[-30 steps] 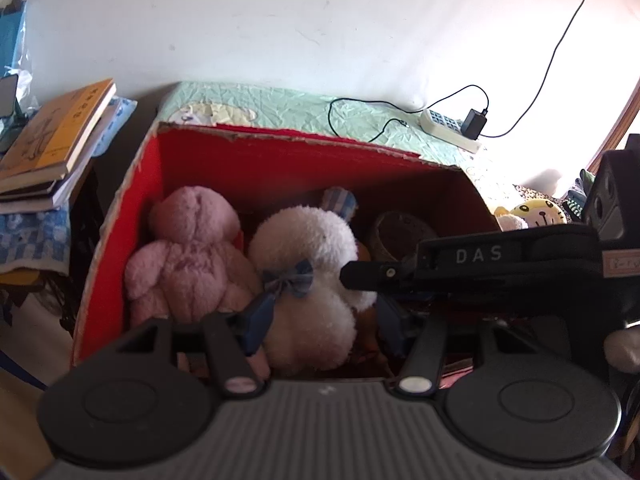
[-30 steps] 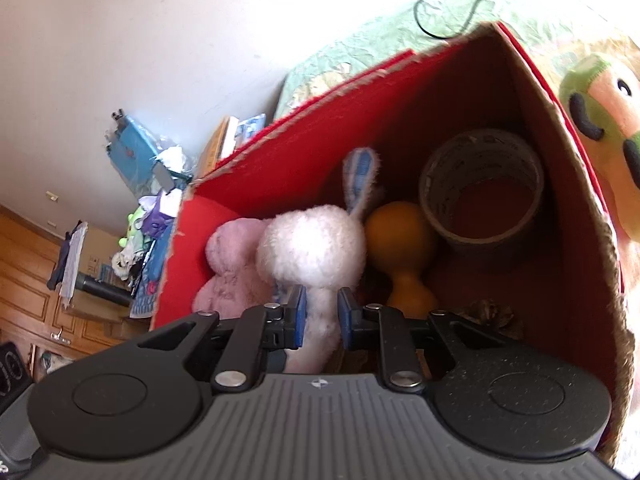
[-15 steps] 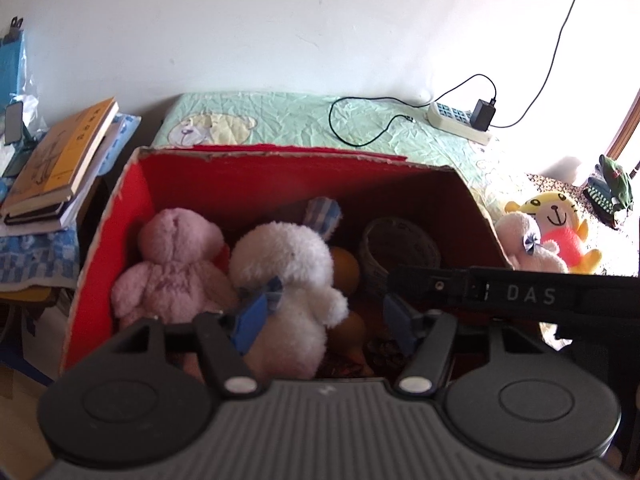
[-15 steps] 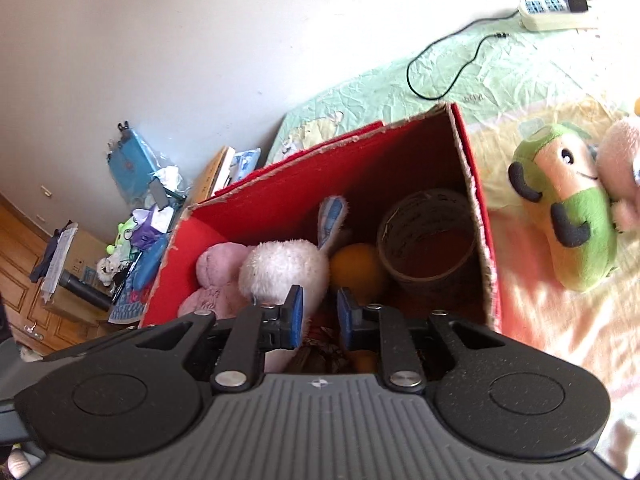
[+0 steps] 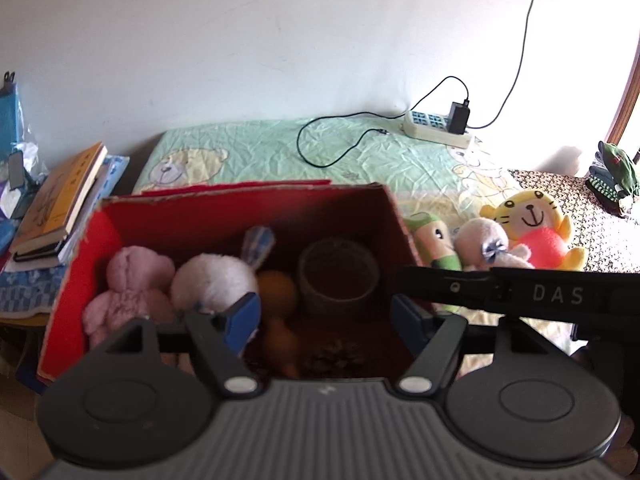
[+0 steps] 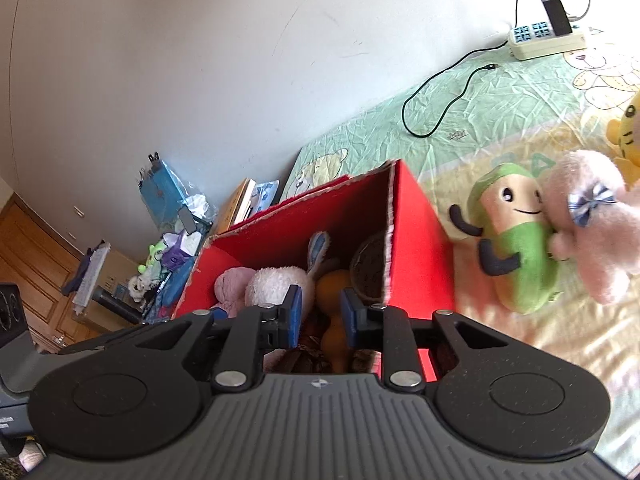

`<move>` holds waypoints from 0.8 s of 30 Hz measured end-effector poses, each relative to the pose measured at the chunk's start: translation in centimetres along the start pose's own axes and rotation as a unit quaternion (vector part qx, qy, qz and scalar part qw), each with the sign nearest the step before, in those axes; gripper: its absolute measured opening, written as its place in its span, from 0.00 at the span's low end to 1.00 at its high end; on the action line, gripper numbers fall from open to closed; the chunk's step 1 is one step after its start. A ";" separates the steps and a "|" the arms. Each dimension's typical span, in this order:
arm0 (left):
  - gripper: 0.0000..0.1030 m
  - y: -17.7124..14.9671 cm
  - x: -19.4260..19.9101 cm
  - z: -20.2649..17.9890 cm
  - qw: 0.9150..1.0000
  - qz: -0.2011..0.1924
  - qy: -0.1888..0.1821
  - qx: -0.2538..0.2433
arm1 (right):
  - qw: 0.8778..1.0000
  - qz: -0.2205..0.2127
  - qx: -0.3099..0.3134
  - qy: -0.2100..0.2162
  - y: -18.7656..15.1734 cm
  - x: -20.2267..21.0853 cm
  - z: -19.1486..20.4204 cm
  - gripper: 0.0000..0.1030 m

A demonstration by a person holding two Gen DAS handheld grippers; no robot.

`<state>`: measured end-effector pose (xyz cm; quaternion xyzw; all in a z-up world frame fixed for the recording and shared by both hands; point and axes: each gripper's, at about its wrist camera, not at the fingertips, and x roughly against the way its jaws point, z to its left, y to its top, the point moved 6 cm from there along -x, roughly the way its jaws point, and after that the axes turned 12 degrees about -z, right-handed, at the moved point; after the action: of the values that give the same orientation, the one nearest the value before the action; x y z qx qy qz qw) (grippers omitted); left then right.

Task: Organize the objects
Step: 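Withdraw the right gripper from the box toward the yellow tiger, then close the right gripper on the yellow tiger's pink body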

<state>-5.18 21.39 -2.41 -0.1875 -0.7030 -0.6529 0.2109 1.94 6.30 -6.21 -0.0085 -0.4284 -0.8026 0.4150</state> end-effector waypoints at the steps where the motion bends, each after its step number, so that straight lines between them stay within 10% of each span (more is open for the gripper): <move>1: 0.72 0.2 0.0 -0.6 1.000 -0.002 0.001 -0.002 | 1.000 -0.003 -0.004 0.003 0.3 0.6 -0.4 0.24; 24: 0.78 -0.7 -4.5 -18.2 0.997 0.042 -0.054 -0.039 | 0.997 -0.012 -0.038 -0.062 4.5 10.4 -14.1 0.24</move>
<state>-0.88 3.27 -4.35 -0.2602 -0.6788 -0.6593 0.1921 2.99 -11.61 -8.22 -0.0684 -0.4227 -0.8212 0.3772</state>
